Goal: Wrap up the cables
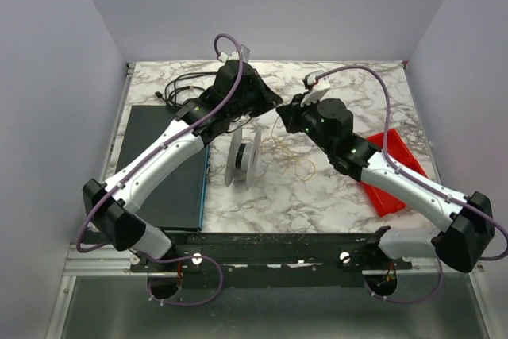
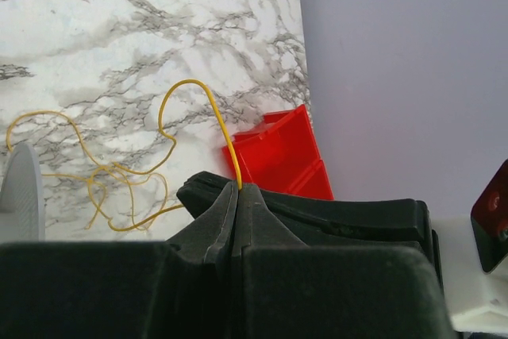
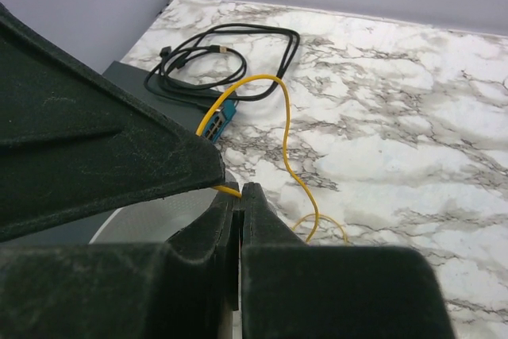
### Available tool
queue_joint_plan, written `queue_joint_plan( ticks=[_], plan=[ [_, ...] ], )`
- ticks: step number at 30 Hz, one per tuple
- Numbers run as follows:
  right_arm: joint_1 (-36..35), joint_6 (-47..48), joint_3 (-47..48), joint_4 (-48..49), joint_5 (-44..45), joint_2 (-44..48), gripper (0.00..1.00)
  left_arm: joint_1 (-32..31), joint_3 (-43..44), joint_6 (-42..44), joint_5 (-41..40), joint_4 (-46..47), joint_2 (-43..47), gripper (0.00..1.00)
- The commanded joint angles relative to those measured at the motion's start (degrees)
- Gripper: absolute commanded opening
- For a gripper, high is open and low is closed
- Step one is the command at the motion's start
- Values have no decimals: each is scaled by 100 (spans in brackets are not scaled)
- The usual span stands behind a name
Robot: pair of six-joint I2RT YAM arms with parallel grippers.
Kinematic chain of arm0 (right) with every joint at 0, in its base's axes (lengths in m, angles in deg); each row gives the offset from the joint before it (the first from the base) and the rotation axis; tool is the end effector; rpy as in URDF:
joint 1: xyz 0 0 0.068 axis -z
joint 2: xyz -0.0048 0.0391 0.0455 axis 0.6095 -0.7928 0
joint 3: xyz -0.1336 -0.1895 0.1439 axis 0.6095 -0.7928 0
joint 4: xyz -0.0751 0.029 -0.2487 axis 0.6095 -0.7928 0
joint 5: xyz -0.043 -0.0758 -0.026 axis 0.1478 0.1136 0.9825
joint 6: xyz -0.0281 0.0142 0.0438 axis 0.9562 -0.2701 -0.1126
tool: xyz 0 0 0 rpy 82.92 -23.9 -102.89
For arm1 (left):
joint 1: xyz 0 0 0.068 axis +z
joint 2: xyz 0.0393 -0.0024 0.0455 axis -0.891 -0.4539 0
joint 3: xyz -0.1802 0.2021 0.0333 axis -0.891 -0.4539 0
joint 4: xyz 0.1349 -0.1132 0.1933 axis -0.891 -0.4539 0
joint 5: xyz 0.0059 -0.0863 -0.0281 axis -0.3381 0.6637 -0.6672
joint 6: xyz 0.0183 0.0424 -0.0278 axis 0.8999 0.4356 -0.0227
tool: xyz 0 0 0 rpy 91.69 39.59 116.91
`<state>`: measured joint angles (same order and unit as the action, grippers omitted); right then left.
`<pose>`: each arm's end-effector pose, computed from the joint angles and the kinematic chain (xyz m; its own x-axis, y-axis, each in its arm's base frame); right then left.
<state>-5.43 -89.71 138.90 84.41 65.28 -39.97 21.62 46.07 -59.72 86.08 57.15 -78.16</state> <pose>0.2268 0.2009 0.3493 -0.2244 0.1403 -0.9643 -0.4671 0.8530 0.2328 0.2558 -0.2235 0.4113 -0.6932 -0.5120 -0.5074 0.0933 0.6343 -0.7675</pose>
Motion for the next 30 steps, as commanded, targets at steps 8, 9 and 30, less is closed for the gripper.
queue_joint_plan(
  ticks=[8,9,30],
  plan=[
    [0,205,724,-1536,-1128,420,1,-27,-638,985,452,810,932,59],
    [0,204,781,-1644,-1197,433,1,-28,-667,1104,471,756,1035,59],
    [652,-1282,1549,-1551,-5031,-507,1,-27,-3072,2340,-1048,39,3740,66]
  ],
)
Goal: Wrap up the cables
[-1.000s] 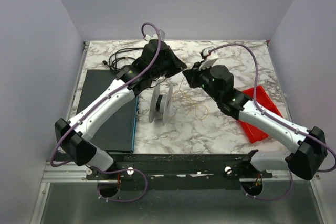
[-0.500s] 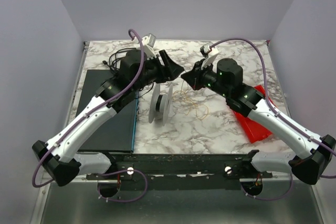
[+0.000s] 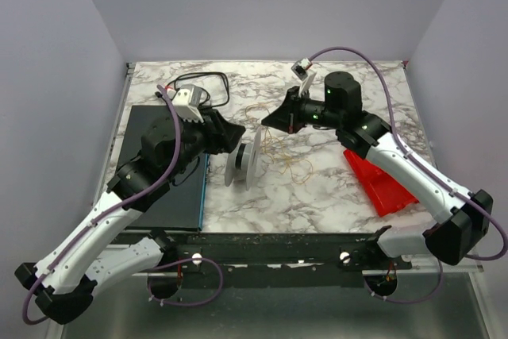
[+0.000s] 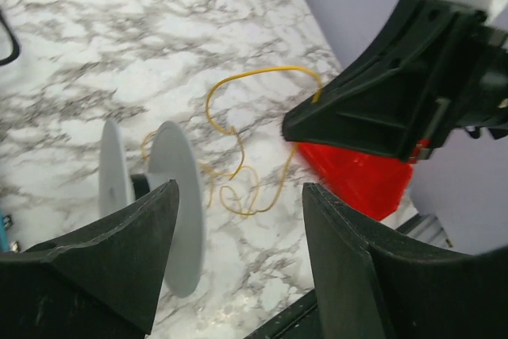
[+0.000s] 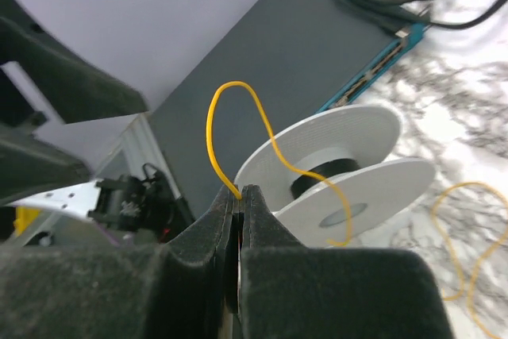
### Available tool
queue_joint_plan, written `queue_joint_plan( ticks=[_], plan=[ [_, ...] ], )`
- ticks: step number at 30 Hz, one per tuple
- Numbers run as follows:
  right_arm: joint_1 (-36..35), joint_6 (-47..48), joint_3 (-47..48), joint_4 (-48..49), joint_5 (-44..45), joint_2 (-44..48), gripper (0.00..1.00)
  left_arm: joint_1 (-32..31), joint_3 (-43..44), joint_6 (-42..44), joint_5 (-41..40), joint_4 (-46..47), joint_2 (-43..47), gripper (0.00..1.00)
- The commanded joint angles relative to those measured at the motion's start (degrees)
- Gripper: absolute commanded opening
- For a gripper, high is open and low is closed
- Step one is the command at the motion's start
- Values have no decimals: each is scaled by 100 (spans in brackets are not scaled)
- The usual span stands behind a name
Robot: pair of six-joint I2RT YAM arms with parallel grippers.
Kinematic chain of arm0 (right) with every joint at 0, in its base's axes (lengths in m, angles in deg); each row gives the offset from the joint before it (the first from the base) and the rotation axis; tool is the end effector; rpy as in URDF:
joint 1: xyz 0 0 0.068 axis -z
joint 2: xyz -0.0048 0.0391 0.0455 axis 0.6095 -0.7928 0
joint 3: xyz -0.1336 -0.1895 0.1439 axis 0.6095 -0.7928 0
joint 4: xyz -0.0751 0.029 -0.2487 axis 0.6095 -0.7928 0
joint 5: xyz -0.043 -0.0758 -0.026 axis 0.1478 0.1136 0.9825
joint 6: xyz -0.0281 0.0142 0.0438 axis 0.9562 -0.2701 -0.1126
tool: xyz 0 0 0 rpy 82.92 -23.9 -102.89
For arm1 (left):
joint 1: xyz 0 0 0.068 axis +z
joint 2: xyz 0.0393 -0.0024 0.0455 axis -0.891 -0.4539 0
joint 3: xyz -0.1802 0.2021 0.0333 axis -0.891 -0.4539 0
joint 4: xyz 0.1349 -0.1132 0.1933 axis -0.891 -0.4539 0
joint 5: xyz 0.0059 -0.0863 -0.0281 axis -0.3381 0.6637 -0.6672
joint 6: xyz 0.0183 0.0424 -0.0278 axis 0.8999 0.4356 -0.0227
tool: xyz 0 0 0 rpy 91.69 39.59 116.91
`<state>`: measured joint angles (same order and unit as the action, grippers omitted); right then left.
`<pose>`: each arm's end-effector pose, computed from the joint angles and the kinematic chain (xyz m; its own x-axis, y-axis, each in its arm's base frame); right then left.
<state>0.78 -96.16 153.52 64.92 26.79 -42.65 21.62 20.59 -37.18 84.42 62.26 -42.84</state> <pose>0.2345 0.1948 0.3915 -0.5156 0.0279 -0.8564 -0.7398 0.4897 0.4614 0.1383 -0.1187 0.4180 -0.4363 -0.3768 -0.8171 0.4394 0.7033 -0.5589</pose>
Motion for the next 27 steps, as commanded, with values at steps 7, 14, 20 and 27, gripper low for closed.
queue_joint_plan(
  ticks=[7,14,20,27],
  plan=[
    [30,-1792,-406,1843,-1889,-511,1,-25,-1349,-153,-1334,-515,626,69],
    [31,-2343,-556,2418,-1982,-661,1,-19,-1673,-140,-1266,-376,790,70],
    [30,-2837,-818,3123,-2069,-915,1,-19,-1883,-244,-993,-211,885,69],
    [35,-3430,-1275,4129,-2155,-1227,1,-19,-1976,-235,-736,-238,830,64]
  ],
)
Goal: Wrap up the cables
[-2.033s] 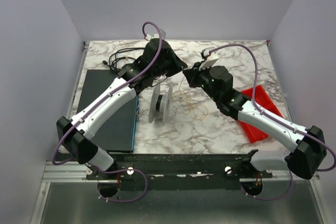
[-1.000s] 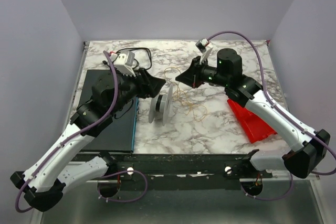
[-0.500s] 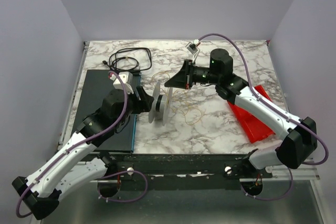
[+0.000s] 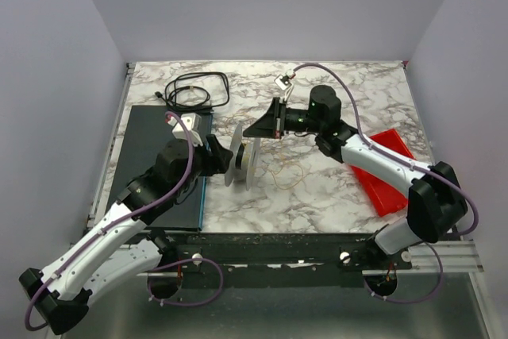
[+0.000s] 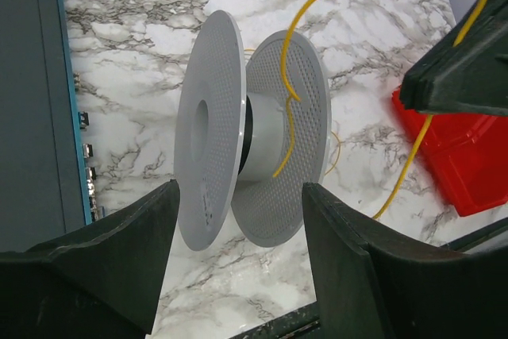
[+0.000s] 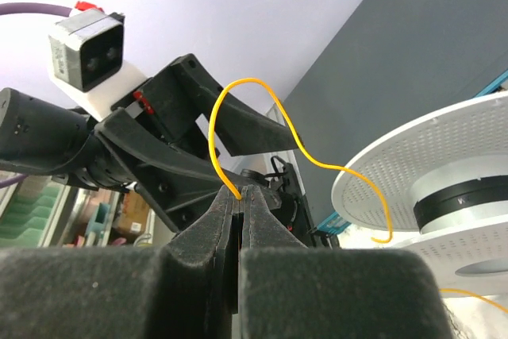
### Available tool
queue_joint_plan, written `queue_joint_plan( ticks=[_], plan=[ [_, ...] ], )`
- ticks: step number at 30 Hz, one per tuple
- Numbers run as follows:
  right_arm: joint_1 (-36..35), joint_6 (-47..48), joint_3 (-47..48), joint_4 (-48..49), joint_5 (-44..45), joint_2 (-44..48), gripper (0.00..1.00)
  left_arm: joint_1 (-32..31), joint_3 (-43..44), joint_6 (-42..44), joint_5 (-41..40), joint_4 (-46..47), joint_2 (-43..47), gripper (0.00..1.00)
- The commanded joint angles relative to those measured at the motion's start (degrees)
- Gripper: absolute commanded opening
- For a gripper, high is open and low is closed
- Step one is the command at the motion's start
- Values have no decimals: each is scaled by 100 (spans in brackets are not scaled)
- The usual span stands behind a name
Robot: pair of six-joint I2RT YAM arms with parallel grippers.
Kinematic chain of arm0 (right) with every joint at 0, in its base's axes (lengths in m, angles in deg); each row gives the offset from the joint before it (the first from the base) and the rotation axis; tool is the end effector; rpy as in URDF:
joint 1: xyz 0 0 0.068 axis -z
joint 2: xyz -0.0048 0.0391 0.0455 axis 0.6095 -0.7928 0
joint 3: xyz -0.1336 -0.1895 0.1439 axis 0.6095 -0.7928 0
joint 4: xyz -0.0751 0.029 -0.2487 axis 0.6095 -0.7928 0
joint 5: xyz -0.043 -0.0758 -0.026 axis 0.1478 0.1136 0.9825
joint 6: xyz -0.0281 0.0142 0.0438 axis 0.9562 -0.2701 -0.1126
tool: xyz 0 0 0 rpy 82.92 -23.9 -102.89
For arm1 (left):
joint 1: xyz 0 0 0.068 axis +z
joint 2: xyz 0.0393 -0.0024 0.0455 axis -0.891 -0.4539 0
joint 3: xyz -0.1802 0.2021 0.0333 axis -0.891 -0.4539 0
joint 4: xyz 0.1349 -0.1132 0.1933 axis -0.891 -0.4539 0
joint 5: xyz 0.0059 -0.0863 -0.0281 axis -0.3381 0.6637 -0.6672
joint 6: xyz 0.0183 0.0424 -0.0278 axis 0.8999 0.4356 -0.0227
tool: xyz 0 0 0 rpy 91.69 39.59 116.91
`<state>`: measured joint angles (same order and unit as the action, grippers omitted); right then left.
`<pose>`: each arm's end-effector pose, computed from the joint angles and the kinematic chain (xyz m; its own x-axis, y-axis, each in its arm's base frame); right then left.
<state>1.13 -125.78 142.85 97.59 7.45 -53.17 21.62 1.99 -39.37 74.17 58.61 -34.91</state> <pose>0.2665 0.2281 0.3277 -0.8016 0.0891 -0.5912 -0.5810 0.1176 0.8054 0.1301 -0.1030 0.3234 -0.5137 -0.3273 -0.7931 0.2039 0.8513 -0.4834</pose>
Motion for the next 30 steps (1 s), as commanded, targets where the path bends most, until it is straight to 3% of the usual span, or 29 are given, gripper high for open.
queue_joint_plan(
  ticks=[1,10,23,30],
  plan=[
    [1,-544,-263,988,-215,-222,1,-20,-141,-16,333,101,16,63],
    [-1,-1554,-612,2441,-398,-596,1,-19,-416,-12,337,179,-245,63],
    [0,-2477,-1118,3760,-252,-918,1,-19,-586,34,490,714,-517,67],
    [-5,-3223,-1296,4825,-286,-1262,1,-53,-658,-268,-22,921,-563,67]
  ],
)
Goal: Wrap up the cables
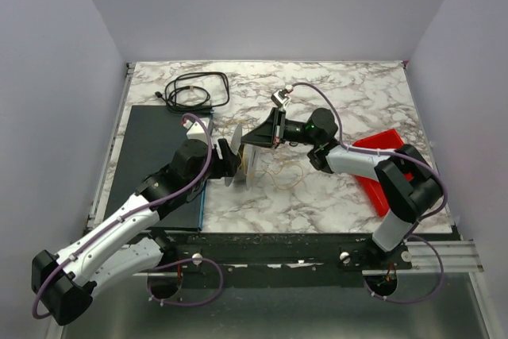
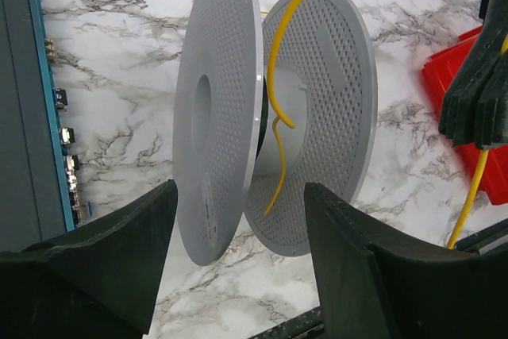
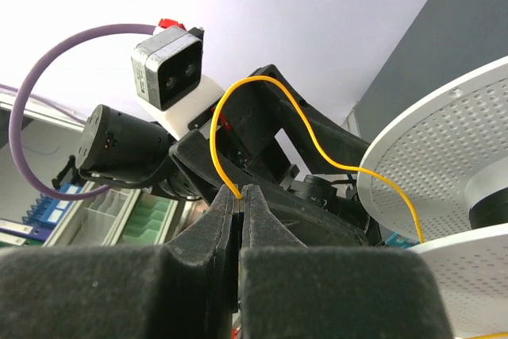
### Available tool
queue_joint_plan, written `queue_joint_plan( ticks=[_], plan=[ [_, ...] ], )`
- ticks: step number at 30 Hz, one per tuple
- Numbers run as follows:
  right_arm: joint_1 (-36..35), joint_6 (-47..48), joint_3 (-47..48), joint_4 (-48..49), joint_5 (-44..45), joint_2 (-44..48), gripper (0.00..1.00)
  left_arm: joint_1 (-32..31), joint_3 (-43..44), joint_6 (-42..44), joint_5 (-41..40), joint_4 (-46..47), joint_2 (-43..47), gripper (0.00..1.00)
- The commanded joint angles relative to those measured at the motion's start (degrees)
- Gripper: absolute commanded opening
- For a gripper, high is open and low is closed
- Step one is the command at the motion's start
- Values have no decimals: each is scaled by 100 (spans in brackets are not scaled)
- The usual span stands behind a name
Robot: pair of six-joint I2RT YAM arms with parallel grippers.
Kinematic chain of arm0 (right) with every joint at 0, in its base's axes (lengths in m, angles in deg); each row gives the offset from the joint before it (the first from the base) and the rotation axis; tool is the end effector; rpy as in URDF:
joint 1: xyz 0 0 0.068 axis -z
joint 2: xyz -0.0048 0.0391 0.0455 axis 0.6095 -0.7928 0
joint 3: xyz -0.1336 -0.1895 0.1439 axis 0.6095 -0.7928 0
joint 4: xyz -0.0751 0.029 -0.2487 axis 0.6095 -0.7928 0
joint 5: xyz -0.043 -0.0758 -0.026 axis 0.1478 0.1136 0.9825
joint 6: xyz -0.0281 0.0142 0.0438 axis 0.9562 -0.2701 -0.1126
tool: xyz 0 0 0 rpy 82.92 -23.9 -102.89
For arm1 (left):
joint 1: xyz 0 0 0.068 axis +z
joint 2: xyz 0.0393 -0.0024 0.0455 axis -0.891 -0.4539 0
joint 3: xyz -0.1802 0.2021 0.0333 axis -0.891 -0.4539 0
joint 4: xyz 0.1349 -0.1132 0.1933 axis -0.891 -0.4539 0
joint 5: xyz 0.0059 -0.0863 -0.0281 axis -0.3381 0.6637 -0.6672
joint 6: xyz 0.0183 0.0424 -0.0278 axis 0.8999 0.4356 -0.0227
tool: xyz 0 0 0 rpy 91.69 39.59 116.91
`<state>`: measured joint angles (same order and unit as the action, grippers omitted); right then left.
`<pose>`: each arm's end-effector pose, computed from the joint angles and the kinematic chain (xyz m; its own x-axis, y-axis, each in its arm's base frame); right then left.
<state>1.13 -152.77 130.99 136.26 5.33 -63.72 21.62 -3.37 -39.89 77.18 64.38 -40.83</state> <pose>0.2740 0.2348 0.2628 -0.9228 0.1408 -0.3586 -0.3741 -0.1049 0.9214 0.1477 -0.1210 0.2844 -0.5971 -0.2724 -0.7545 0.1982 0.8613 -0.4679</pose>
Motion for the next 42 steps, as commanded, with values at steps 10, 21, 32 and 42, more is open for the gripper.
queue_joint_plan(
  ticks=[10,21,32,42],
  plan=[
    [-13,-746,-201,1267,-65,-354,1,-295,-188,-441,-932,822,-245,67],
    [-9,-742,-302,1277,-81,-348,1,-537,-205,-745,-1718,983,-427,54],
    [-45,-508,-477,1063,-58,-216,1,-599,-189,-742,-1828,1069,-707,44],
    [-74,-482,-537,998,-110,-204,1,-640,-132,-682,-1873,1149,-813,49]
  ],
)
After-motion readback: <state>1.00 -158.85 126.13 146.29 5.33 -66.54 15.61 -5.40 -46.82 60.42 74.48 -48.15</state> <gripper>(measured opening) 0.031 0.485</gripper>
